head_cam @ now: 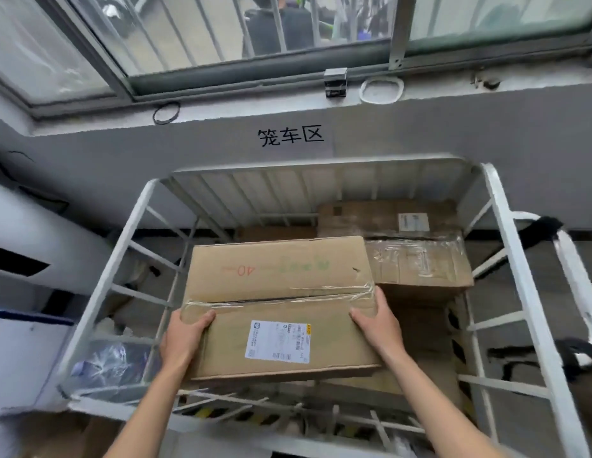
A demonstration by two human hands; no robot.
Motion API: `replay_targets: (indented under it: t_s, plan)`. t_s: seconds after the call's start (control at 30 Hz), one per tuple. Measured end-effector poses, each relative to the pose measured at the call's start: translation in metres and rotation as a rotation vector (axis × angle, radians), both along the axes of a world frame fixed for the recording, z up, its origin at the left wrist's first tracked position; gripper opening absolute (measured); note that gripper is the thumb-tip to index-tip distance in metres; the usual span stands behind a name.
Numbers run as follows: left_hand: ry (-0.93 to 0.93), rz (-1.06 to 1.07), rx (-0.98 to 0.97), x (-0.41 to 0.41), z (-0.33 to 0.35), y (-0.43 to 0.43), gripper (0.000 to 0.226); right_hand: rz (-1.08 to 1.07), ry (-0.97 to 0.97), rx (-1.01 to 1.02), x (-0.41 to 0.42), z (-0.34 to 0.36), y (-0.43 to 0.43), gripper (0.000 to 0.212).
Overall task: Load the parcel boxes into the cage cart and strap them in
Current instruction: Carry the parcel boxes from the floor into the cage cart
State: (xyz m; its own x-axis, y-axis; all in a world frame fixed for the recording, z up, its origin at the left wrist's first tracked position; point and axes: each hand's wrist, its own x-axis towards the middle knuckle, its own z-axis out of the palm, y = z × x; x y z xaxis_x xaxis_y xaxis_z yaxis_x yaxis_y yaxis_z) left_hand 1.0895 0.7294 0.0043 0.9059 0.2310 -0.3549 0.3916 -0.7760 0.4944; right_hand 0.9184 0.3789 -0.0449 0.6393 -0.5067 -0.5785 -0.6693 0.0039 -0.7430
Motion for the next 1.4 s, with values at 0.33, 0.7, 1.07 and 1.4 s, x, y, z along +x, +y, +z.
replay_targets:
  t_s: [0.33, 0.7, 1.07, 1.4]
  plan:
    - [0.393, -0.177, -0.165, 0.001, -0.130, -0.044, 0.075, -0.348, 0.270, 0.005, -0.061, -0.069, -0.007, 0.079]
    - [0.599, -0.248, -0.081, -0.062, -0.230, -0.142, 0.073, -0.311, 0.480, -0.032, -0.136, -0.156, -0.105, 0.079]
    - [0.605, -0.231, -0.079, -0.080, -0.356, -0.232, 0.063, -0.203, 0.594, -0.184, -0.146, -0.277, -0.204, 0.075]
    - [0.584, -0.272, 0.043, -0.074, -0.410, -0.245, 0.072, -0.213, 0.634, -0.187, -0.143, -0.342, -0.212, 0.076]
